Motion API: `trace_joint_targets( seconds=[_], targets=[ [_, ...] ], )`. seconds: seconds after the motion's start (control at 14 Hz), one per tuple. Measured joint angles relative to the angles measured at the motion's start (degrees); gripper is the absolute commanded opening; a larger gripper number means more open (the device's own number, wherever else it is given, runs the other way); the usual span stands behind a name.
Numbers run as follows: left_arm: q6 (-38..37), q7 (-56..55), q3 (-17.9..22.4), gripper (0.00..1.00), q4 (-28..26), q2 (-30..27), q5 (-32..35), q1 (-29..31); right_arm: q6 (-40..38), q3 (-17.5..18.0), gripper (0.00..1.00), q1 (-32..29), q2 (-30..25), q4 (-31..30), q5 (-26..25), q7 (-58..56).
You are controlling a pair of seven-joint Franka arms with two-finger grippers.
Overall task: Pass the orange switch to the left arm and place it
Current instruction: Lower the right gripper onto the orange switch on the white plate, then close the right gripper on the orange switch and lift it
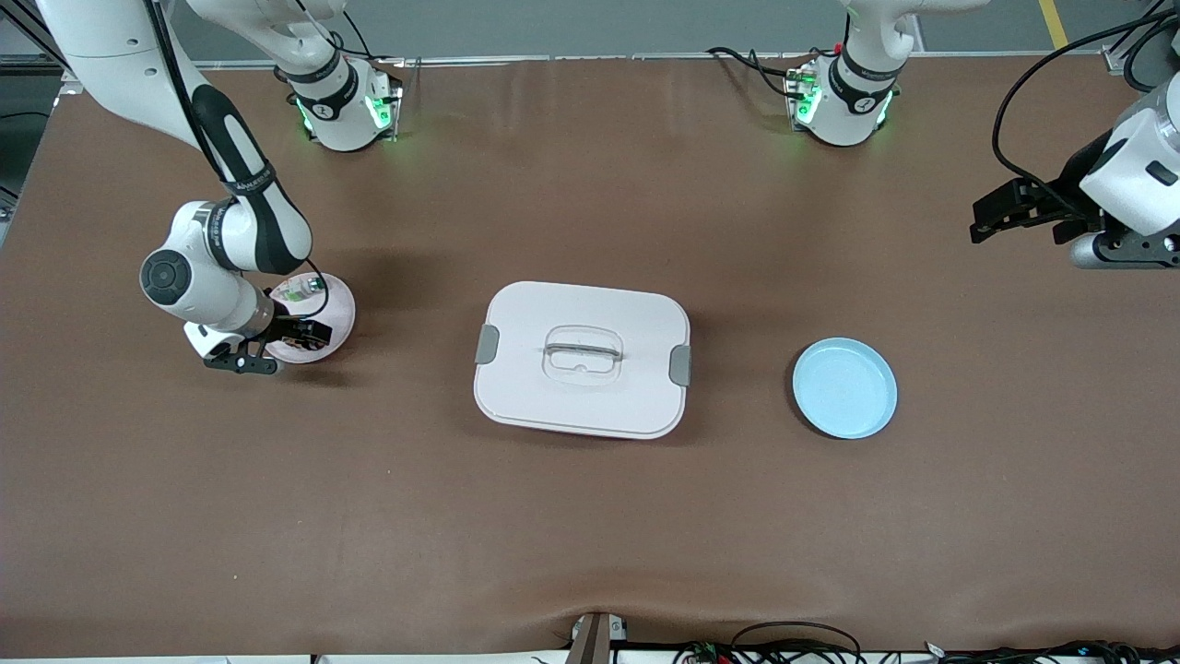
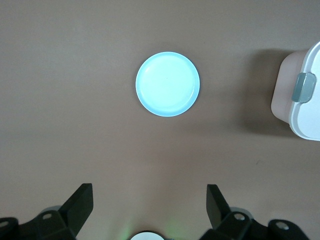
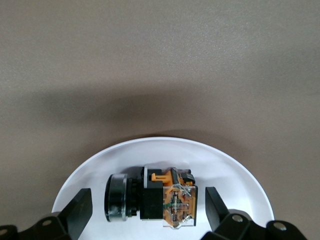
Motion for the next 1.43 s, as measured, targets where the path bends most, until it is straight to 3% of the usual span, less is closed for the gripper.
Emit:
trace_joint_targets(
  seconds=[0.64, 0.72, 0.93, 1.07, 1.43],
  targets=[
    [0.0, 0.0, 0.02, 1.0, 0.01, 0.03, 0.0, 0.28, 0.49, -0.03, 1.0, 0.0, 2.02, -0.02, 0.0, 0.0],
    [0.0, 0.0, 0.03, 1.0, 0.01, 0.03, 0.0, 0.33, 0.51, -0.03, 0.88, 0.0, 2.02, -0.01, 0.0, 0.0],
    [0.0, 0.0, 0.05, 1.0, 0.02, 0.03, 0.0, 0.38, 0.54, -0.04, 0.39, 0.0, 2.0, 0.05, 0.0, -0.01],
    [0.0, 0.0, 0.05, 1.0, 0.02, 0.03, 0.0, 0.38, 0.33, -0.04, 0.24, 0.0, 1.66, 0.13, 0.01, -0.02],
    [-0.01, 0.0, 0.05, 1.0, 0.02, 0.03, 0.0, 0.38, -1.53, -0.01, 0.22, 0.02, 1.51, 0.29, 0.01, -0.02]
  ],
)
